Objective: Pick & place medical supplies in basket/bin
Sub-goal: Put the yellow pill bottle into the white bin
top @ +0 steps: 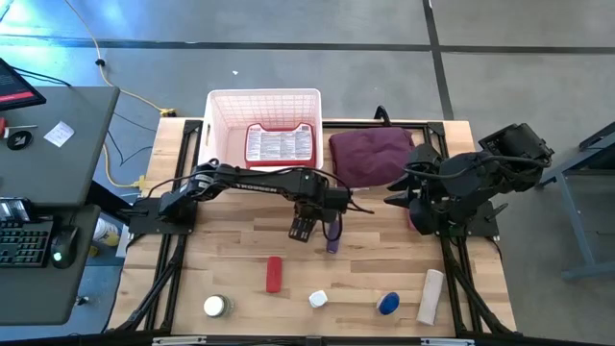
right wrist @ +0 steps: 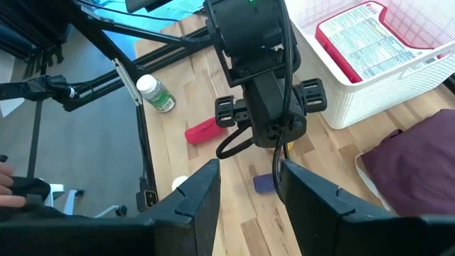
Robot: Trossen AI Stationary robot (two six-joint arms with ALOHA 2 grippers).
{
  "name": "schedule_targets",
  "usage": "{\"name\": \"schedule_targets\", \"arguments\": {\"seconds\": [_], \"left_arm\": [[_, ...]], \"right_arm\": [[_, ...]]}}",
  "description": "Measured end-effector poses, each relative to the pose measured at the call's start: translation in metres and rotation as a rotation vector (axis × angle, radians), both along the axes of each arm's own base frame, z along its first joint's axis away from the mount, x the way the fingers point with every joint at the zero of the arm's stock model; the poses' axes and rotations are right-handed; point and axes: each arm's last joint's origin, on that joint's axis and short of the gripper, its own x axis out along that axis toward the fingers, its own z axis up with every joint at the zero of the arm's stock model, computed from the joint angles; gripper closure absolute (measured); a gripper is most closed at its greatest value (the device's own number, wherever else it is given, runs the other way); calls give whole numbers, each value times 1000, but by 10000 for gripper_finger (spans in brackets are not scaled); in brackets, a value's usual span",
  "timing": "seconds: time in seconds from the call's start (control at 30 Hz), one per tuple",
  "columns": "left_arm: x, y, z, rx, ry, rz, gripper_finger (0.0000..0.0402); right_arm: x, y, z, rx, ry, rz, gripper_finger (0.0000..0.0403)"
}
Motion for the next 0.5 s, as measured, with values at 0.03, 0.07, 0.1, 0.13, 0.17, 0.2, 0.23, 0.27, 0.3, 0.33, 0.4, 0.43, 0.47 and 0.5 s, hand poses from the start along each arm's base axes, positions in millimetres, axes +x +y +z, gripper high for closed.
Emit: {"name": "schedule_targets", "arguments": {"seconds": [0.03,0.07,0.1,0.13,0.17,0.2,0.23,0.27,0.3,0.33,0.4,0.43,0.47,0.5], "left_arm": [[-1,0,0,0,8,13,142],[-2,0,2,-1,15,26,153],[-4,1,4,-4,21,33,157],[-5,0,5,-5,29,39,157],[-6,0,7,-9,36,48,157],[-6,0,9,-12,34,54,157],[-6,0,11,-13,35,59,157],[-7,-2,14,-13,43,56,157],[-9,-3,18,-11,52,53,157],[-10,-3,23,-11,58,52,157],[-11,-6,33,-18,25,51,157],[-10,-6,37,-22,3,62,157],[-11,-9,42,-37,-17,71,157],[-13,-9,47,-57,-28,80,157]], "right_arm": [[0,0,0,-1,0,0,263],[0,0,0,-3,-1,-1,263],[0,0,0,-8,-1,1,263],[0,0,0,-10,-2,1,263],[0,0,0,-13,-2,3,263],[0,0,0,-17,-1,7,263],[0,0,0,-22,-2,11,263],[0,0,0,-27,-1,15,263],[0,0,0,-32,-1,20,263],[0,0,0,-36,-1,23,263],[0,0,0,-45,-1,30,263],[0,0,0,-51,-1,35,263],[0,0,0,-55,-1,39,263],[0,0,0,-57,-1,41,263]]}}
